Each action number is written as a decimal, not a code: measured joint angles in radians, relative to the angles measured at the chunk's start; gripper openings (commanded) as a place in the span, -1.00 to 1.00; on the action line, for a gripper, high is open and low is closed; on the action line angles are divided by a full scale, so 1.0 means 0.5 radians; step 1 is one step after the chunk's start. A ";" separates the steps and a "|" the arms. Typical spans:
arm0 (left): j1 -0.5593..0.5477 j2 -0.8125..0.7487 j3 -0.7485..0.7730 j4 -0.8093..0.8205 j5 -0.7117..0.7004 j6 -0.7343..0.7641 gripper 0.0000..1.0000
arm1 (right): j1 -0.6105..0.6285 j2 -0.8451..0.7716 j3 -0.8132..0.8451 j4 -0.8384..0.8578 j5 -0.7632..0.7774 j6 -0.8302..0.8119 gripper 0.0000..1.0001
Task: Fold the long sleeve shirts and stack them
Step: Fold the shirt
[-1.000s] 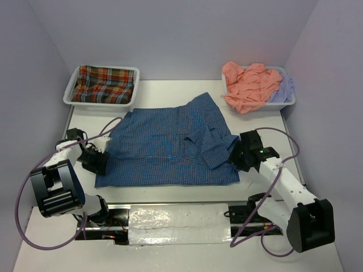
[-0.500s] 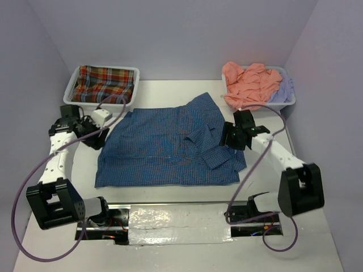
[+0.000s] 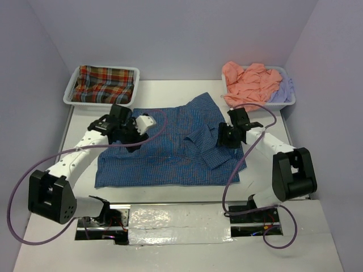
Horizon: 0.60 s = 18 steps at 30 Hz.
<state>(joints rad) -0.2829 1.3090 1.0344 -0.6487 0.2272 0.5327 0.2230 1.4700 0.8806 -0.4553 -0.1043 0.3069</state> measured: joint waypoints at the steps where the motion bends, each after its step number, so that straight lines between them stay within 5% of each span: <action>1: -0.066 0.021 0.000 0.013 -0.018 -0.021 0.31 | 0.000 0.017 0.001 0.002 -0.008 -0.005 0.29; 5: -0.309 0.067 0.001 0.078 -0.076 -0.044 0.31 | 0.000 0.108 0.001 0.007 -0.013 -0.024 0.25; 9: -0.535 0.098 0.005 0.180 -0.140 -0.075 0.30 | 0.000 0.165 0.001 0.014 -0.035 -0.039 -0.43; 18: -1.015 0.181 0.008 0.428 -0.343 -0.014 0.32 | 0.000 -0.012 -0.011 -0.003 -0.033 -0.018 -1.00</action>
<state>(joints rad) -0.7902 1.3994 1.0382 -0.4347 0.0559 0.5255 0.2230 1.4639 0.8749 -0.4568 -0.1207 0.2981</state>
